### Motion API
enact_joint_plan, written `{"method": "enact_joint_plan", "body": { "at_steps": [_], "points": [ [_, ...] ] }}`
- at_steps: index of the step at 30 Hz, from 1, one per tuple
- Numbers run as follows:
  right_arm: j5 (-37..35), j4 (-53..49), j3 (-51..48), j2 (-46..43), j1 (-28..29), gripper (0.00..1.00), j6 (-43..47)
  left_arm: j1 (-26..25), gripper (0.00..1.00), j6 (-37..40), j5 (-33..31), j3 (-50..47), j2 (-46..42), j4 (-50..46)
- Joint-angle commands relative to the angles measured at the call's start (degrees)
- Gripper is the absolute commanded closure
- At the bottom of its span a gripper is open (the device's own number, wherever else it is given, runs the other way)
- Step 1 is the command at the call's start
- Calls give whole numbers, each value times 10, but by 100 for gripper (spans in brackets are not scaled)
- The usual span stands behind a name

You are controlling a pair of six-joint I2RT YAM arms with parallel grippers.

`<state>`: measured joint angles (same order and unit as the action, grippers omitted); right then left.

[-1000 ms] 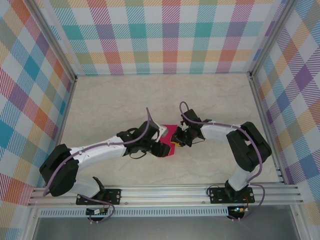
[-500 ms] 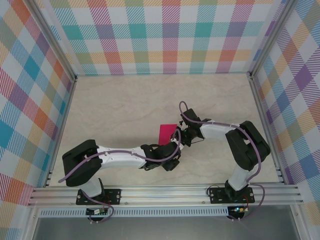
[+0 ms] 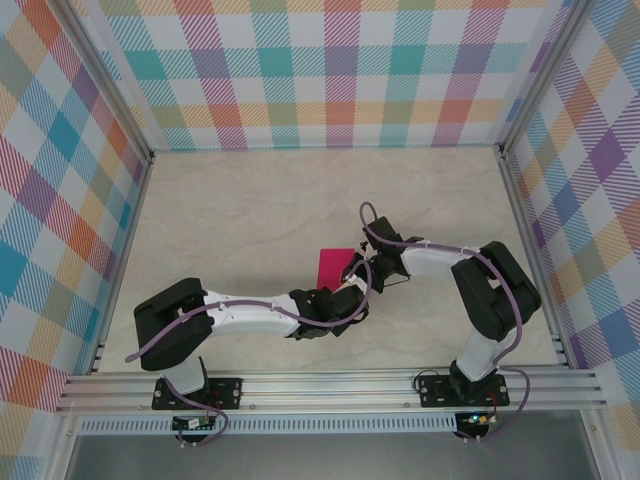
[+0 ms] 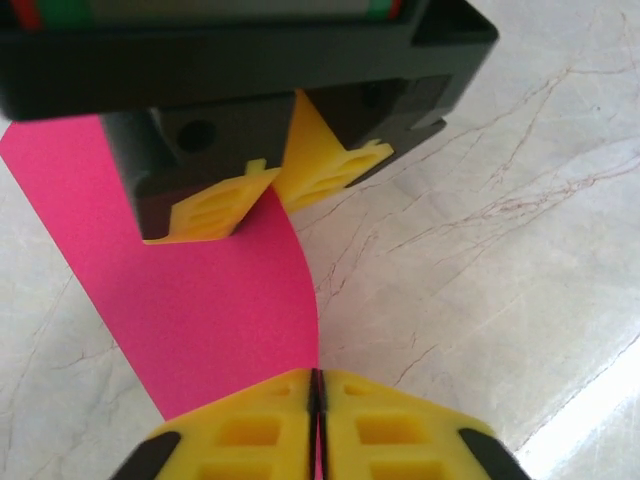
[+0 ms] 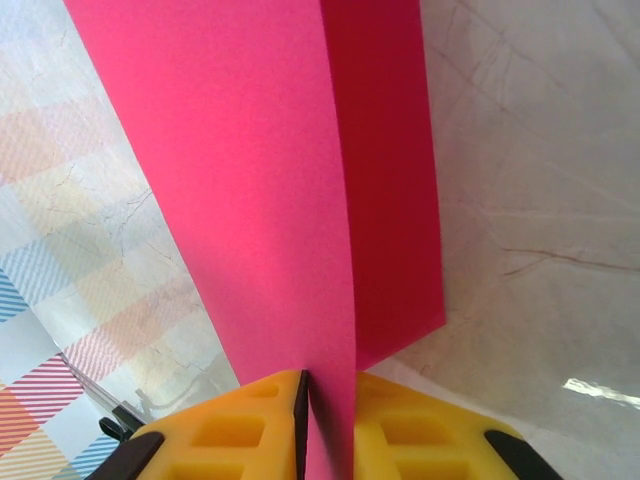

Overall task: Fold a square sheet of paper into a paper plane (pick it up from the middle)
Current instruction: Third fold the triangle at the center of the table.

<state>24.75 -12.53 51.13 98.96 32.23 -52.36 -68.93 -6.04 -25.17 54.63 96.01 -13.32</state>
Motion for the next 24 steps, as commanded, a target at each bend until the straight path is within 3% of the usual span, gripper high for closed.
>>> {"method": "enact_joint_plan", "body": {
  "at_steps": [1, 6, 13, 20, 24],
  "points": [
    [11, -17, 9, -8, -4, 82, 16, -3, 100, 5, -17, 0, -26, 4],
    [0, -34, 10, -29, -9, 76, 26, 14, 100, 5, 15, -4, -38, 3],
    [-62, -95, 31, -82, -28, 66, 54, 66, 100, -6, 138, -35, -82, 11],
    [-23, -83, 88, -29, -28, 82, 82, 119, 100, -4, 249, -52, -102, 9],
    [-22, -87, 117, 3, -27, 82, 97, 140, 100, -1, 287, -51, -100, 6]
  ]
}}
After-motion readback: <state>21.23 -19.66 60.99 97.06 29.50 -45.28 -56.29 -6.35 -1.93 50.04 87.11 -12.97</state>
